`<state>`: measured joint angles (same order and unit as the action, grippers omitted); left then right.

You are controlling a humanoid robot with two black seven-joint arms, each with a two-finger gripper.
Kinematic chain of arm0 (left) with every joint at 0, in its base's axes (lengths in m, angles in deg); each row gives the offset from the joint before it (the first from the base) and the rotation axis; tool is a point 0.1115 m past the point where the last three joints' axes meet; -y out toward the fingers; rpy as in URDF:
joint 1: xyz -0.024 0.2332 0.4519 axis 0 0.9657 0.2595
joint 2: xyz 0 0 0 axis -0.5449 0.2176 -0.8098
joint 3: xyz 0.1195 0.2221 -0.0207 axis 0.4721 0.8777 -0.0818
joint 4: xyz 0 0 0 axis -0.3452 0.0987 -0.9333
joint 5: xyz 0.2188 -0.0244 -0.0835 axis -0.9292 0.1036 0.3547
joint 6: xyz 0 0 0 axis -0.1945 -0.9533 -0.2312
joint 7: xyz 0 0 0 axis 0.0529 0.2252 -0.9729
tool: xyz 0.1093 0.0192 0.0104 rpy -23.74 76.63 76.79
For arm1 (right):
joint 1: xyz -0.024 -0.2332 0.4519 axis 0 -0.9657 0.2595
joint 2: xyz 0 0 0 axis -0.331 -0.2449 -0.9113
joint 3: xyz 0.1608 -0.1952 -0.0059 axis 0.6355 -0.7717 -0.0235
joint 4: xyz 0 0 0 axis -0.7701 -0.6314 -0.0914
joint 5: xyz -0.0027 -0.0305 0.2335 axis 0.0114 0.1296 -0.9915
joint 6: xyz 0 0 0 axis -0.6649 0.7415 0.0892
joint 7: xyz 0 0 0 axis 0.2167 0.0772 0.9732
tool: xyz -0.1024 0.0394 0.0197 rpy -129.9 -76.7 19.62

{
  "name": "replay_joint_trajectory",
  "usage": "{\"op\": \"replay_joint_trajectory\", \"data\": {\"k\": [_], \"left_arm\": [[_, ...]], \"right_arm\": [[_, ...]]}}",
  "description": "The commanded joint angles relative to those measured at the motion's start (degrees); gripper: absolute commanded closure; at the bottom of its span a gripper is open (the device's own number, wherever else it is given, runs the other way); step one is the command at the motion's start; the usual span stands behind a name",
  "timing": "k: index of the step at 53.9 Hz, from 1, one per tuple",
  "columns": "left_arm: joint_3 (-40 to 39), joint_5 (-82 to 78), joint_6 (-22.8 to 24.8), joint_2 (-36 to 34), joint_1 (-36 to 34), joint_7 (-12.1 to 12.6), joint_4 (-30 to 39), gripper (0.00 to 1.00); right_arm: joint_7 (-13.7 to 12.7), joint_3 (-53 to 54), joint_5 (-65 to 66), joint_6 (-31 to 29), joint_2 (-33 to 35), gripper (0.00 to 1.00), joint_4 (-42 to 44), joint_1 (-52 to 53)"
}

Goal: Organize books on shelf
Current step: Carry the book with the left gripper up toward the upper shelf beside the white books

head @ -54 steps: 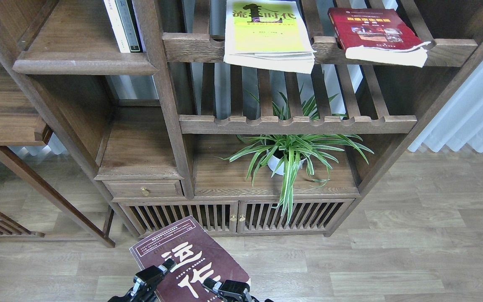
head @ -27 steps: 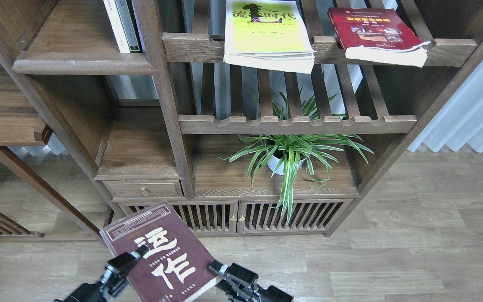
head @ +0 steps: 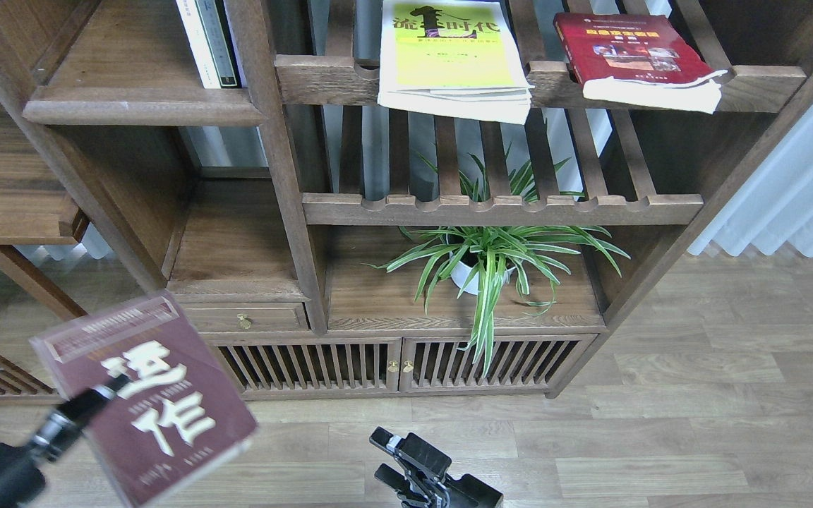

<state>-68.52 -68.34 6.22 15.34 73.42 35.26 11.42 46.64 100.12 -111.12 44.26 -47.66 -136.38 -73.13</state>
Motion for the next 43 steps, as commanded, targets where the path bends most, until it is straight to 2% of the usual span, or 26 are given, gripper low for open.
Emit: {"op": "replay_joint_trajectory", "data": {"k": [1, 13, 21, 29, 33, 38, 43], "left_arm": [[-3.5, -0.1, 0.0, -0.7, -0.4, 0.0, 0.0, 0.95], [-12.8, -0.1, 0.0, -4.9, -2.8, 1.1, 0.0, 0.94], [-15.1, -0.1, 0.0, -8.0, -6.1, 1.3, 0.0, 0.95], [-15.3, -0.1, 0.0, -11.2, -12.6, 1.4, -0.1, 0.95], [-15.0, -0.2, 0.0, -12.7, -16.6, 2.2, -0.1, 0.94], [-14.2, -0.1, 0.0, -15.2, -23.5, 4.1, -0.1, 0.94], [-12.1, -0.1, 0.0, -18.6, -31.4, 4.2, -0.1, 0.94]], "right_arm": [[0.0, 0.0, 0.0, 0.0, 0.0, 0.01, 0.5, 0.4], [0.0, 0.0, 0.1, 0.0, 0.0, 0.01, 1.1, 0.5], [0.0, -0.1, 0.2, 0.0, 0.0, 0.01, 1.1, 0.8], [0.0, -0.1, 0.2, 0.0, 0.0, 0.01, 1.2, 1.1], [0.0, -0.2, 0.2, 0.0, 0.0, 0.01, 1.2, 1.1], [0.0, -0.1, 0.2, 0.0, 0.0, 0.01, 1.2, 1.1], [0.0, -0.2, 0.2, 0.0, 0.0, 0.01, 1.2, 1.1]]}}
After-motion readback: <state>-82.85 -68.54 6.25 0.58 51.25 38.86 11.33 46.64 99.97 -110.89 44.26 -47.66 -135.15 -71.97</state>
